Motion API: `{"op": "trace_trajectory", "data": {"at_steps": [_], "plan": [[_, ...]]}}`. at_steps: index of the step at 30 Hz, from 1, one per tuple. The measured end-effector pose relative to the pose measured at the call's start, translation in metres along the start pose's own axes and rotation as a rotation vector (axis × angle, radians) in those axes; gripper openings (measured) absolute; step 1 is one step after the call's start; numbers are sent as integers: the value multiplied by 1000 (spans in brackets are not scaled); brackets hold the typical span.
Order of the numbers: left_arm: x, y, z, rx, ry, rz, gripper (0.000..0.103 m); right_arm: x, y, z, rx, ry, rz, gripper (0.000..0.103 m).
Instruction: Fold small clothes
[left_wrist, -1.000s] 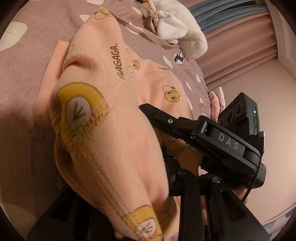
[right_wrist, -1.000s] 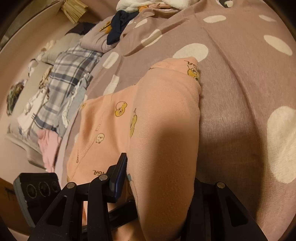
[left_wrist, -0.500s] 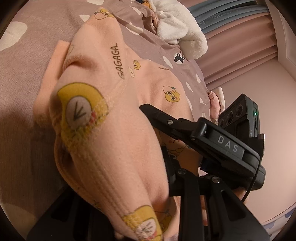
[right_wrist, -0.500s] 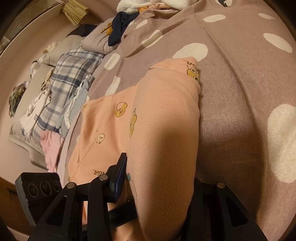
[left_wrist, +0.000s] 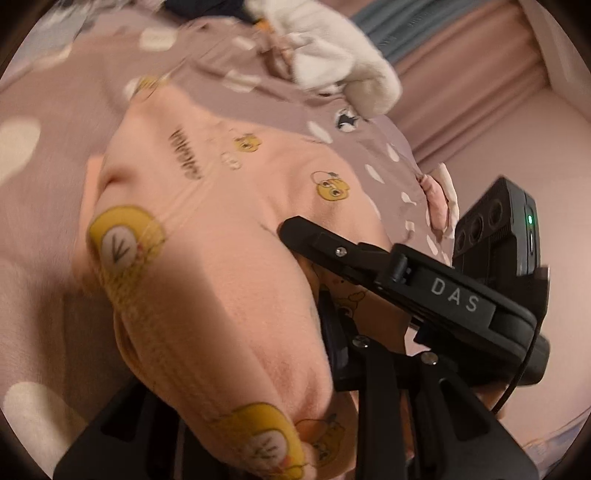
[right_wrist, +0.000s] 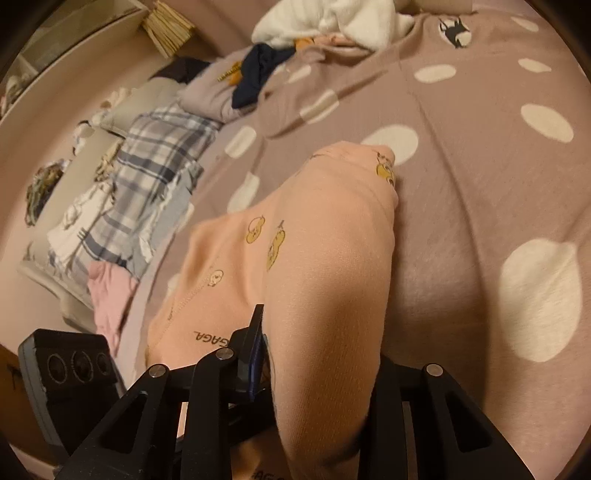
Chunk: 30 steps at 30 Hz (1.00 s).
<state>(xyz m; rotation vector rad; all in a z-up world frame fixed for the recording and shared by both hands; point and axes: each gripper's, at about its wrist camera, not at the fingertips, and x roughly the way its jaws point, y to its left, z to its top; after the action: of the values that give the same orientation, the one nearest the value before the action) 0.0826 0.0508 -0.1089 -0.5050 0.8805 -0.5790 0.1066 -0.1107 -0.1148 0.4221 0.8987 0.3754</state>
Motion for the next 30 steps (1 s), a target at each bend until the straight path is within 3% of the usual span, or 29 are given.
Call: {"op": "trace_trajectory", "data": {"at_steps": [7, 18, 22, 23, 24, 25, 27, 30], "plan": [[-2, -43, -3, 72, -30, -98, 26, -54, -10, 4, -13, -115, 37, 31], [36, -116, -25, 189, -5, -166, 27, -116, -50, 4, -38, -220, -54, 31], [69, -120, -35, 196, 60, -114, 34, -110, -75, -1, -18, -192, -110, 31], [79, -116, -39, 182, 88, -75, 45, -107, -83, -2, -5, -172, -121, 32], [89, -111, -43, 164, 124, -12, 65, -98, -96, -3, 30, -136, -124, 34], [97, -105, -47, 135, 162, 48, 68, -91, -108, -4, 79, -97, -126, 36], [95, -102, -50, 126, 134, 36, 68, -79, -129, -8, 174, -16, -115, 37], [81, -105, -45, 132, 78, 115, 75, -95, -127, -10, 181, -60, -129, 51]]}}
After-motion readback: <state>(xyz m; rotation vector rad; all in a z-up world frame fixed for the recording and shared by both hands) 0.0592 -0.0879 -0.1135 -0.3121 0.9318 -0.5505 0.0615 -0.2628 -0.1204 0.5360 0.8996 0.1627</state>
